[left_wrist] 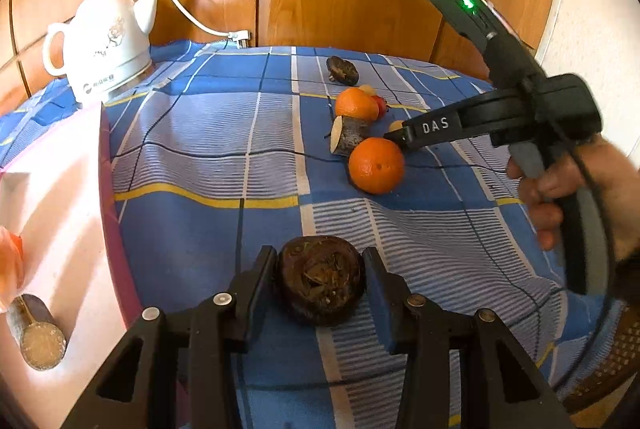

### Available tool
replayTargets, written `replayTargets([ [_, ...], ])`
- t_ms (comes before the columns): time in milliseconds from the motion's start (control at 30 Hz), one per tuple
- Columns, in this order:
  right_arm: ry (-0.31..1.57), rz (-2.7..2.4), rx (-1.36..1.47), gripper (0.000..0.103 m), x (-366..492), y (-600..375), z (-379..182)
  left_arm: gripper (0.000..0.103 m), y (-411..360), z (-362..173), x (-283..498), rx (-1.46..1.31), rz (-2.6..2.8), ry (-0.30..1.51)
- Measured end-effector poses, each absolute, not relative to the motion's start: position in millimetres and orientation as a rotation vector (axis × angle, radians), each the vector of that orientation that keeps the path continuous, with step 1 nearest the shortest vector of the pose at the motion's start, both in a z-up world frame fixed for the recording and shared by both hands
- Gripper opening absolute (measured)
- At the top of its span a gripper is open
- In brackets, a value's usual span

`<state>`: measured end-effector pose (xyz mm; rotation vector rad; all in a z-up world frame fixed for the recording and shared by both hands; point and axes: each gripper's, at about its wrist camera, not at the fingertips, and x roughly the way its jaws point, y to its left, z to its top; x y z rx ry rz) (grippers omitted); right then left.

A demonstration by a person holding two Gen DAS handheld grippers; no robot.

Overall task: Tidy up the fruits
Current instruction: 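Lift the dark round fruit with the left gripper while the right gripper grasps a yellow fruit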

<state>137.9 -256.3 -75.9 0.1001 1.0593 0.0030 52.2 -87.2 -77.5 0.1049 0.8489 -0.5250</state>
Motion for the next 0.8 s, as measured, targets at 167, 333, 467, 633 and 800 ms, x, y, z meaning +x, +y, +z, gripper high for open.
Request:
replayTargets([
  [167, 0.993, 0.005, 0.132, 0.027, 131.4, -262.1, -79.9, 0.044, -81.1, -65.8, 42.7, 0.071, -0.545, 0.851],
  [333, 0.94, 0.002, 0.151, 0.027, 126.1, -261.8, -82.3, 0.044, -62.6, -39.5, 36.7, -0.008, -0.547, 0.823],
  [467, 0.903, 0.003, 0.15, 0.027, 120.7, -261.8, -84.3, 0.044, -38.4, -14.4, 40.8, -0.069, -0.511, 0.787],
  [633, 0.885, 0.006, 0.156, 0.027, 118.1, -263.1, -85.9, 0.044, 13.0, 10.9, 67.8, -0.166, -0.384, 0.773],
  [800, 0.875, 0.003, 0.149, 0.027, 115.1, -263.1, -85.9, 0.044, 60.4, 13.3, 101.2, -0.172, -0.241, 0.794],
])
